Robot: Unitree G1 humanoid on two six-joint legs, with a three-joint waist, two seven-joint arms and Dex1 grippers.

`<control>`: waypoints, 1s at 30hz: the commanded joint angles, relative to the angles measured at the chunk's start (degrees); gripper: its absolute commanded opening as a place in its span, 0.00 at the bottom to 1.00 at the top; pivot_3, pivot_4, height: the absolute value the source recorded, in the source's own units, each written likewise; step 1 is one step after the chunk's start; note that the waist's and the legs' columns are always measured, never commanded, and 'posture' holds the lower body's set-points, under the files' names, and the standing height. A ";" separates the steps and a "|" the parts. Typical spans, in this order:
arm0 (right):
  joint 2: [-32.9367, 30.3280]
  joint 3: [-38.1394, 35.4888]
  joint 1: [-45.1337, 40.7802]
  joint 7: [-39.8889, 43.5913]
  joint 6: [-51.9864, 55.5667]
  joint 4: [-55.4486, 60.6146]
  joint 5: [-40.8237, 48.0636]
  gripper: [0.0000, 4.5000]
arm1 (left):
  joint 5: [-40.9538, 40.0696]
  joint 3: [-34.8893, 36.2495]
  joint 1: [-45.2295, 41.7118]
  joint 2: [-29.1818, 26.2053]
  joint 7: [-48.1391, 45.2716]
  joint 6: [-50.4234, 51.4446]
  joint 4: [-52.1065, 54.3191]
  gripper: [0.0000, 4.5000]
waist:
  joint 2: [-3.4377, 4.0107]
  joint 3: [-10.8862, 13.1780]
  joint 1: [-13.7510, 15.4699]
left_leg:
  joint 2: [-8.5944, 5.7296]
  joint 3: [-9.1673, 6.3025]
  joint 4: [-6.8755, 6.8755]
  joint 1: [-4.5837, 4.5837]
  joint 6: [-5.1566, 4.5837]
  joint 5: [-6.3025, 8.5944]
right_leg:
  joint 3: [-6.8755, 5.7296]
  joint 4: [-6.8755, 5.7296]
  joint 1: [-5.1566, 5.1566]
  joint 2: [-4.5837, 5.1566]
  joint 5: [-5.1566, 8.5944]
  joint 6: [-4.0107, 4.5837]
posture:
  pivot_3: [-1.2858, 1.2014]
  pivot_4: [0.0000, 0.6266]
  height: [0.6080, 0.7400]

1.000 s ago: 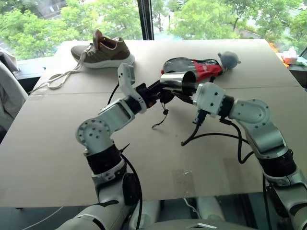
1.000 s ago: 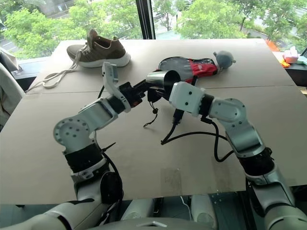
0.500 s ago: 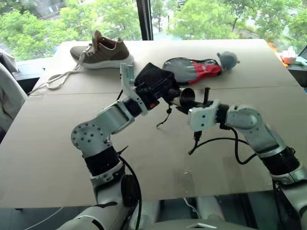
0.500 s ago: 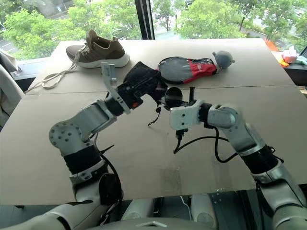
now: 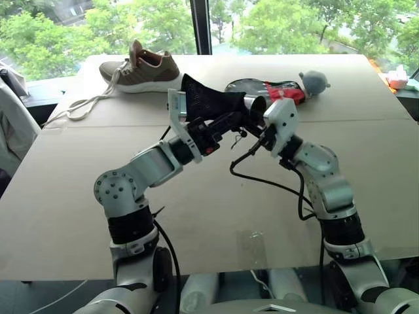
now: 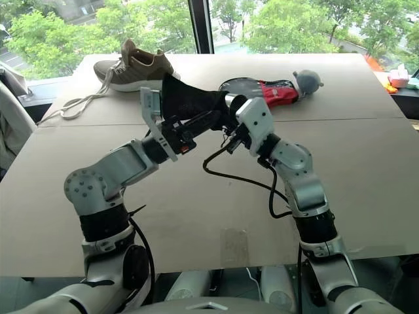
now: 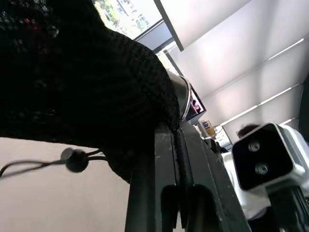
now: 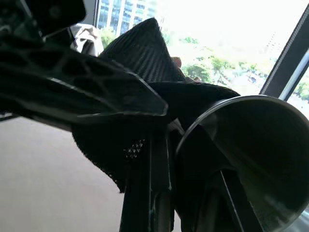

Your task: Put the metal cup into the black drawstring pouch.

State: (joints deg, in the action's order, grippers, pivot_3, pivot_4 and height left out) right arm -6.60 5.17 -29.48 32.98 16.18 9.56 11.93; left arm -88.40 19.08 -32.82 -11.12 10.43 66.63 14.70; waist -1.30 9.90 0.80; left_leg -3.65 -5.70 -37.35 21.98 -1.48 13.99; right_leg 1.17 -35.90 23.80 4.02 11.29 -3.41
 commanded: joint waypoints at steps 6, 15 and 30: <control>5.27 -9.65 0.78 -4.42 14.18 5.88 22.20 0.01 | -5.49 -4.50 1.37 -3.37 -1.30 -4.95 1.46 0.00 | 0.03 0.00 -0.25 | 0.02 0.01 0.11 0.00 0.00 0.00 | 0.01 -0.01 0.08 -0.02 0.00 0.01 | 0.52 0.24 0.97; -9.18 3.08 4.51 11.92 -0.68 2.85 9.39 0.01 | -8.25 -7.74 -0.96 -7.70 -6.43 -6.27 0.55 0.00 | 0.05 0.01 -0.57 | -0.07 0.15 0.14 -0.01 -0.02 0.00 | 0.05 0.02 0.08 0.00 0.01 -0.02 | 0.52 0.24 0.97; -16.05 13.08 -4.55 4.34 -32.38 -14.09 -22.31 0.01 | -6.96 -14.31 -5.52 -5.49 -14.57 -6.48 -1.46 0.00 | 0.01 0.01 -1.47 | 0.01 0.20 0.10 -0.01 0.03 -0.03 | 0.13 0.01 0.11 -0.03 0.02 -0.03 | 0.52 0.24 0.97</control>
State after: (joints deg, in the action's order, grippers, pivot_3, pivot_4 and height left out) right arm -25.30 19.57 -35.29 36.86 -23.06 -5.40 -16.40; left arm -93.08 5.92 -36.63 -17.78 -0.62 60.70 9.43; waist -1.29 9.91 -0.67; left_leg -3.58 -5.53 -37.23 21.98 -1.44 13.96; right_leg 1.31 -35.86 23.92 3.98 11.30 -3.42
